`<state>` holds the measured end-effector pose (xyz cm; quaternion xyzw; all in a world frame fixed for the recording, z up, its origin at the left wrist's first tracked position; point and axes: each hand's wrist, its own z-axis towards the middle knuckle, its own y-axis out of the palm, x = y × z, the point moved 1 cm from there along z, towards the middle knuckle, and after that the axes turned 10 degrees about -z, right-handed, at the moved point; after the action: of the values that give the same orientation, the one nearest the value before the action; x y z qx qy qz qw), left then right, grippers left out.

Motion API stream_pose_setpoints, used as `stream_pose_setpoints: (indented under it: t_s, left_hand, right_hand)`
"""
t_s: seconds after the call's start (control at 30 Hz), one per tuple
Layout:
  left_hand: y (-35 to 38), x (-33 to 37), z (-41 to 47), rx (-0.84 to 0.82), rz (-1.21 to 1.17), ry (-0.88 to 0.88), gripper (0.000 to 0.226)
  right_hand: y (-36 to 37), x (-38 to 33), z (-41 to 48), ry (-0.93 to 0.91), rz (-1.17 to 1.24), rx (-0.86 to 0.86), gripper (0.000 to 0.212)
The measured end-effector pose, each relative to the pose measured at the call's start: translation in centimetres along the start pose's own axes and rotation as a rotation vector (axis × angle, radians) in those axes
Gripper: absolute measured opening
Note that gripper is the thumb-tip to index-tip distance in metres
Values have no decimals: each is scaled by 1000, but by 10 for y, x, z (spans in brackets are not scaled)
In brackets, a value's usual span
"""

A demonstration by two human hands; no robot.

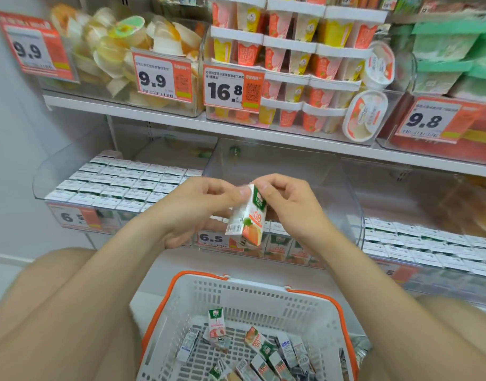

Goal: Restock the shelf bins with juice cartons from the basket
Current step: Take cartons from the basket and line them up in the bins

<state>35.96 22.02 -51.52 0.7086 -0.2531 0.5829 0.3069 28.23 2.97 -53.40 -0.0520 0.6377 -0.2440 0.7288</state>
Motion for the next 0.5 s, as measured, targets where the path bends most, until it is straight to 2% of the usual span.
stream_pose_setpoints:
  t_s: [0.17, 0.37, 0.43, 0.5]
  left_hand:
    - [-7, -4, -9, 53, 96, 50, 37]
    - [-14, 0, -11, 96, 108, 139, 46]
    - [-17, 0, -10, 136, 121, 159, 42]
    - [-22, 2, -8, 158, 117, 175, 38]
  right_hand:
    - [17, -1, 3, -32, -19, 189, 7]
    - [46, -14, 17, -59, -11, 405, 11]
    - [45, -16, 20, -62, -54, 325, 19]
    - [36, -15, 21, -56, -135, 140, 27]
